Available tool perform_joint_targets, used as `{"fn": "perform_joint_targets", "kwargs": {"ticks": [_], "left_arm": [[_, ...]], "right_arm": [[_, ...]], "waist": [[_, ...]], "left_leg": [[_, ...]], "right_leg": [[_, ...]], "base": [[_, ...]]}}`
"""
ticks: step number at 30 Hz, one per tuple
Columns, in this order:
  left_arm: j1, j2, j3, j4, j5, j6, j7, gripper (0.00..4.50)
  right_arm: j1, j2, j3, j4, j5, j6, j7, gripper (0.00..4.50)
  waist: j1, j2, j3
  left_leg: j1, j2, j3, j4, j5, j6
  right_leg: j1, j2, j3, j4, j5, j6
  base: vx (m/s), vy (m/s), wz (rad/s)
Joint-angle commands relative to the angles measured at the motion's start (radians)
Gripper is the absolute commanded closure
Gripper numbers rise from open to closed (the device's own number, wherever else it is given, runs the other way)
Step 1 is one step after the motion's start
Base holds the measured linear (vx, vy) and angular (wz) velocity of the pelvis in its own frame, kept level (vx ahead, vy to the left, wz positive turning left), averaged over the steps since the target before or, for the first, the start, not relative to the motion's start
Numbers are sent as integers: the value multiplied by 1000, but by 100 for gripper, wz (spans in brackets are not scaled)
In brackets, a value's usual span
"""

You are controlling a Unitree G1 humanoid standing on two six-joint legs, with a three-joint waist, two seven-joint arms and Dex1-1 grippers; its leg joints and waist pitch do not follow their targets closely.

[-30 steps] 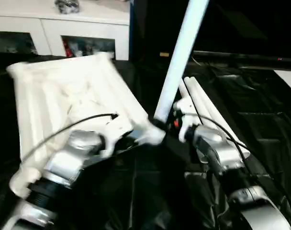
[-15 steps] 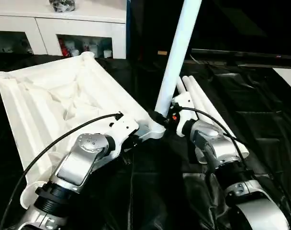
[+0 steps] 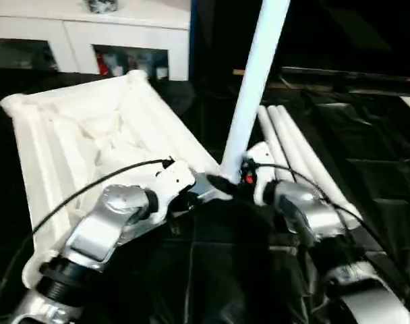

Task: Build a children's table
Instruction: Insert table leg to table base

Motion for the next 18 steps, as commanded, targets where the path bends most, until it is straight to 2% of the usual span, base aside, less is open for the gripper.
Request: {"fn": "perform_joint_targets", "kwargs": {"ticks": [1,4,12,16,17,18], "left_arm": [[-54,-4,1,-50,-62,-112,-85,450],[-51,30,-11,-32,-78,-161,-158,450],[-56,105,-41,66,-72,-289,-300,450],[-66,125,-50,109,-63,-333,-339,450],[-69,131,-51,124,-60,-344,-350,450],[-72,134,-51,135,-59,-352,-357,450]], "right_arm": [[32,-26,48,-48,-9,17,92,104],[53,-67,69,-96,-4,18,170,104],[112,-147,114,-207,16,-18,336,104],[133,-160,124,-247,28,-14,377,104],[139,-162,128,-256,29,-12,386,129],[142,-161,130,-260,28,-13,389,129]], "waist": [[-2,17,-65],[0,18,-66],[3,17,-66],[4,18,-66],[3,18,-66],[1,16,-66]], "left_leg": [[21,62,-21,-67,-146,11],[21,61,-22,-66,-140,16],[21,63,-22,-66,-169,18],[22,64,-22,-65,-173,21],[21,65,-22,-66,-172,18],[20,64,-22,-66,-173,17]], "right_leg": [[43,-95,58,-66,1,-210],[44,-92,57,-63,22,-208],[45,-95,58,-66,-17,-204],[43,-95,57,-64,-17,-215],[44,-96,56,-61,-10,-219],[44,-96,56,-62,-12,-221]], "base": [[0,0,0],[0,0,0],[0,0,0],[0,0,0],[0,0,0],[0,0,0]]}}
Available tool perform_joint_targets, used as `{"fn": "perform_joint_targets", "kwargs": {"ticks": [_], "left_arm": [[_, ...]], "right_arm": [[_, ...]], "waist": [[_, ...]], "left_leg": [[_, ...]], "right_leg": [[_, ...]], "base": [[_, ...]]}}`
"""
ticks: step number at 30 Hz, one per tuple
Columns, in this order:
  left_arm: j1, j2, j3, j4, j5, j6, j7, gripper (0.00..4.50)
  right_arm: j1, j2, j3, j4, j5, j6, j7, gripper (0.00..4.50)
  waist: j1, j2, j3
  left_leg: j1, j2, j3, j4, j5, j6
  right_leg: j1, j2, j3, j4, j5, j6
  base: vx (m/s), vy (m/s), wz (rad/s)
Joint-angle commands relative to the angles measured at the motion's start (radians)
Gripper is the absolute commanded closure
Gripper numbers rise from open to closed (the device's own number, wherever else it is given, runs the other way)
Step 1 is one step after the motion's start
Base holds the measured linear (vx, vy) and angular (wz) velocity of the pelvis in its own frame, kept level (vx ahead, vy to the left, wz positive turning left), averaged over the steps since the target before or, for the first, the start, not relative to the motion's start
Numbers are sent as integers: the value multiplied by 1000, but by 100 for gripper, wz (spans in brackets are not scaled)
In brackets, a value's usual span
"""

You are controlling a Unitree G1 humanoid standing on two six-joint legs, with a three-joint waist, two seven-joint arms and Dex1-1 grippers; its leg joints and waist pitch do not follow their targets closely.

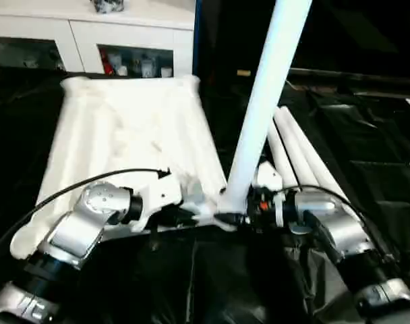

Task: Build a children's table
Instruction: Insert table leg to table base, then rotate leg to tighten

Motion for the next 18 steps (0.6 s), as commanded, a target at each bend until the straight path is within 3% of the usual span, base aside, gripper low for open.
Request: {"fn": "perform_joint_targets", "kwargs": {"ticks": [1,9,12,18], "left_arm": [[-52,-6,-10,-5,-18,-49,-21,450],[-52,-1,14,35,-19,-78,-28,450],[-25,-18,44,12,-17,-48,39,450],[5,-72,86,-29,6,28,184,450]], "right_arm": [[4,0,26,-40,13,-4,34,139],[20,17,37,-49,10,7,35,166],[6,62,7,-4,4,14,-45,167],[-40,141,-47,110,-31,-12,-248,167]], "waist": [[-3,16,-65],[-2,16,-67],[-2,14,-67],[-17,13,-67]], "left_leg": [[20,63,-22,-70,-175,17],[21,64,-22,-69,-175,10],[20,64,-22,-68,-168,13],[19,63,-24,-72,-175,-11]], "right_leg": [[43,-96,56,-65,-16,-222],[43,-99,56,-62,-15,-231],[43,-99,56,-61,-11,-233],[45,-100,55,-62,-53,-229]], "base": [[0,0,0],[0,0,0],[0,0,0],[0,0,0]]}}
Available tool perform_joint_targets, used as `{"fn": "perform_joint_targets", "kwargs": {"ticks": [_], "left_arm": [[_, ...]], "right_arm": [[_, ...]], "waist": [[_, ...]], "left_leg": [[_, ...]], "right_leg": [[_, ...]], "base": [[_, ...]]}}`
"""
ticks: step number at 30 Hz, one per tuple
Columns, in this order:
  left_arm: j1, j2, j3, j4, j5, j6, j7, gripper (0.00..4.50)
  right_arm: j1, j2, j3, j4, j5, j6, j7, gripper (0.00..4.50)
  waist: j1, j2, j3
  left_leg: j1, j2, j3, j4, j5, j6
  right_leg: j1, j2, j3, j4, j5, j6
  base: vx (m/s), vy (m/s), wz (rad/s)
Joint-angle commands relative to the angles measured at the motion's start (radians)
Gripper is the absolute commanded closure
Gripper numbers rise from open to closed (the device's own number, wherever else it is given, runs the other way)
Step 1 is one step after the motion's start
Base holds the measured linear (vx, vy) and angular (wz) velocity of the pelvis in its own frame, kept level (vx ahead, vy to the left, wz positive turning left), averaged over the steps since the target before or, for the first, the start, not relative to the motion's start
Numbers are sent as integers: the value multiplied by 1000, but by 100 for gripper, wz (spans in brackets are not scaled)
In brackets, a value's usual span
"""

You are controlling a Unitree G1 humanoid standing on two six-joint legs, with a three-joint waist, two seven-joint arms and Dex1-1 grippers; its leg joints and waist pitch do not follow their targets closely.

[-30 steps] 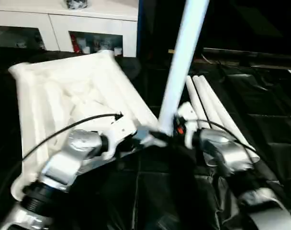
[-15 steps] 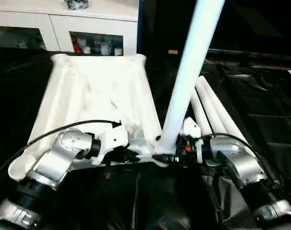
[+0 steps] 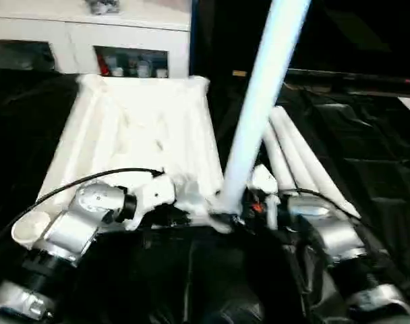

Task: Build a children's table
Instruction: Rotate leg to tighten

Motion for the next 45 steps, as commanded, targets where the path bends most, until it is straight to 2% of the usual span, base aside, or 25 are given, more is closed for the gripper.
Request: {"fn": "perform_joint_targets", "kwargs": {"ticks": [1,3,4,5,9,11,16,17,19,22,23,26,30,32,36,38,39,41,45], "left_arm": [[-3,-46,54,-85,-7,37,107,450],[14,-82,64,-120,10,76,181,450],[19,-92,65,-130,16,86,201,450],[34,-129,66,-160,32,130,264,450],[57,-224,59,-215,67,209,399,450],[63,-257,44,-230,80,221,432,450],[62,-270,19,-233,91,223,448,450],[60,-270,17,-232,93,224,450,450],[57,-269,15,-231,93,226,444,450],[54,-262,8,-230,99,227,432,450],[58,-255,4,-231,96,222,421,450],[63,-239,-3,-226,90,191,396,450],[87,-180,-12,-221,48,119,286,450],[90,-166,-10,-216,38,105,260,450],[96,-116,-4,-195,7,65,169,450],[96,-116,-4,-195,7,65,169,450],[100,-82,-4,-186,-14,40,102,450],[100,-61,-5,-181,-24,26,63,450],[97,-12,0,-168,-47,15,-15,450]], "right_arm": [[-35,49,-13,56,-19,-17,-107,168],[-60,90,-42,110,-21,-17,-192,168],[-68,102,-50,125,-21,-15,-214,168],[-87,132,-59,169,-36,-29,-287,168],[-129,200,-63,271,-81,-60,-449,168],[-147,228,-68,316,-98,-73,-510,168],[-163,257,-76,360,-103,-110,-522,168],[-166,260,-80,367,-101,-114,-520,133],[-168,263,-87,371,-88,-114,-506,99],[-176,263,-93,383,-82,-128,-487,86],[-177,258,-89,383,-88,-143,-483,59],[-170,246,-82,365,-90,-155,-455,59],[-111,181,-39,251,-73,-161,-265,59],[-95,163,-27,220,-67,-158,-221,59],[-50,94,0,122,-39,-142,-85,59],[-50,94,0,122,-39,-142,-85,59],[-27,48,18,69,-25,-129,4,59],[-13,16,31,35,-16,-119,62,59],[13,-51,63,-30,-9,-96,175,59]], "waist": [[0,12,-66],[-16,9,-68],[-15,12,-68],[-21,9,-67],[-23,11,-68],[-24,7,-66],[-22,8,-65],[-21,10,-66],[-23,11,-66],[-23,13,-66],[-22,13,-67],[-22,12,-67],[-12,11,-66],[-13,10,-66],[-7,10,-61],[-6,9,-61],[-6,12,-60],[-1,9,-62],[9,11,-62]], "left_leg": [[16,62,-24,-73,-168,-12],[12,61,-24,-72,-147,-7],[14,62,-24,-71,-145,-5],[13,61,-22,-70,-129,5],[14,61,-20,-67,-114,13],[14,60,-20,-68,-115,15],[14,59,-19,-69,-140,18],[15,60,-20,-69,-140,17],[14,60,-20,-70,-142,17],[15,59,-20,-69,-145,16],[15,60,-20,-69,-143,17],[14,58,-20,-68,-133,25],[16,61,-20,-67,-144,34],[15,60,-20,-68,-145,38],[18,62,-20,-73,-195,26],[19,62,-20,-73,-201,22],[20,61,-21,-73,-203,20],[17,61,-20,-71,-188,33],[19,62,-19,-71,-179,39]], "right_leg": [[44,-101,56,-64,-39,-233],[48,-103,57,-60,-7,-244],[48,-104,56,-61,-8,-246],[47,-99,57,-62,7,-248],[49,-99,57,-62,13,-246],[47,-97,57,-65,0,-239],[45,-97,58,-67,-20,-219],[45,-97,57,-66,-19,-217],[45,-96,57,-66,-12,-217],[44,-97,58,-66,-8,-220],[45,-96,57,-65,-4,-220],[47,-96,57,-64,16,-221],[47,-96,57,-66,-2,-211],[46,-95,58,-66,-3,-210],[42,-97,58,-75,-96,-202],[41,-96,59,-77,-111,-198],[40,-96,59,-79,-118,-200],[42,-94,60,-76,-97,-192],[39,-93,58,-73,-76,-203]], "base": [[0,0,0],[0,0,0],[0,0,0],[0,0,0],[0,0,0],[0,0,0],[0,0,0],[0,0,0],[0,0,0],[0,0,0],[0,0,0],[0,0,0],[0,0,0],[0,0,0],[0,0,0],[0,0,0],[0,0,0],[0,0,0],[0,0,0]]}}
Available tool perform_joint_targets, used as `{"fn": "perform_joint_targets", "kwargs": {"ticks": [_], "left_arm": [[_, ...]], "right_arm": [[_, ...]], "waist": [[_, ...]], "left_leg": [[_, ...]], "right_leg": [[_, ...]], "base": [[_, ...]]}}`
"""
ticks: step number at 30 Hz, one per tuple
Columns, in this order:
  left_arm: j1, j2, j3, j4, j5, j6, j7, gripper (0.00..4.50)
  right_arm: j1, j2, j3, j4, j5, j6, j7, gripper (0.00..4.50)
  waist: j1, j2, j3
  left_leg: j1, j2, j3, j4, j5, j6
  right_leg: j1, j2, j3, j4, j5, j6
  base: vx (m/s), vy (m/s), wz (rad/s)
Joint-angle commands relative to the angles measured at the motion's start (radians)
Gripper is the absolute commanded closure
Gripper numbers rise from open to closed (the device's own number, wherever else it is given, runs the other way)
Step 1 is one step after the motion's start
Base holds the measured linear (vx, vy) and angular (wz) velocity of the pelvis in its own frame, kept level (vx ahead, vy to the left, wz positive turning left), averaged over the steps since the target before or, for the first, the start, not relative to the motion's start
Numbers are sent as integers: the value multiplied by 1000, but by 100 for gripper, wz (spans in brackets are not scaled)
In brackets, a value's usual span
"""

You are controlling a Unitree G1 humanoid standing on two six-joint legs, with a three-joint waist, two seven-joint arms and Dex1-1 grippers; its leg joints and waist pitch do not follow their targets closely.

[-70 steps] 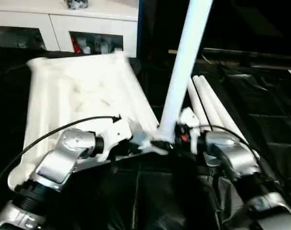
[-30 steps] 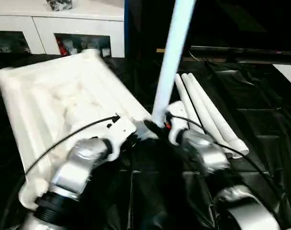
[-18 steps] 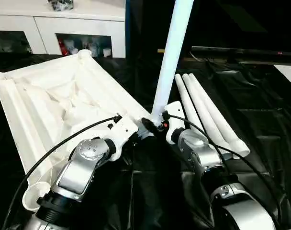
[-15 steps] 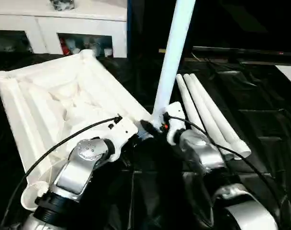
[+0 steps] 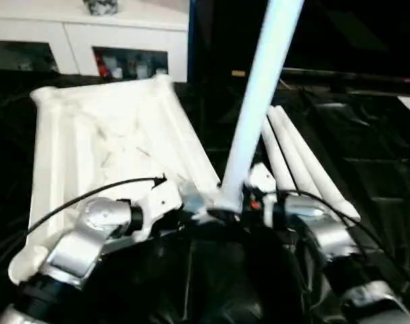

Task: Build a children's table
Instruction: Rotate leg to tighten

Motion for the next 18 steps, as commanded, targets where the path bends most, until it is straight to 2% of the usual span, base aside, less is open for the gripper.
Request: {"fn": "perform_joint_targets", "kwargs": {"ticks": [1,3,4,7,8,11,13,18], "left_arm": [[-16,-13,-15,-20,-31,-36,-29,450],[-16,20,-11,-8,-47,-52,-84,450],[-16,29,-11,-5,-50,-57,-99,450],[-18,44,-13,3,-58,-69,-126,450],[-18,47,-13,5,-59,-71,-131,450],[-21,62,-13,20,-60,-84,-153,450],[-21,63,-12,22,-59,-87,-155,450],[-19,58,-5,31,-56,-89,-138,450]], "right_arm": [[2,-1,26,-36,12,9,46,59],[17,-37,48,-80,22,40,117,59],[20,-47,55,-92,24,48,137,92],[26,-61,64,-115,30,62,162,96],[27,-64,67,-119,31,65,167,125],[31,-74,79,-133,34,77,191,135],[33,-74,79,-135,34,77,191,163],[50,-59,81,-149,35,87,178,174]], "waist": [[-4,11,-63],[0,11,-61],[0,11,-61],[2,9,-61],[2,9,-60],[2,8,-62],[1,7,-62],[4,6,-63]], "left_leg": [[19,62,-20,-70,-184,37],[20,61,-21,-71,-196,35],[20,62,-21,-72,-203,32],[21,63,-21,-72,-207,26],[20,63,-21,-73,-208,26],[20,63,-21,-72,-202,24],[19,63,-22,-72,-198,23],[19,62,-21,-71,-188,26]], "right_leg": [[37,-94,58,-72,-80,-206],[37,-92,58,-75,-98,-205],[37,-93,57,-75,-107,-206],[37,-96,59,-75,-117,-208],[37,-96,59,-76,-123,-206],[36,-97,58,-75,-124,-206],[38,-97,58,-74,-121,-207],[37,-97,58,-73,-106,-207]], "base": [[0,0,0],[0,0,0],[0,0,0],[0,0,0],[0,0,0],[0,0,0],[0,0,0],[0,0,0]]}}
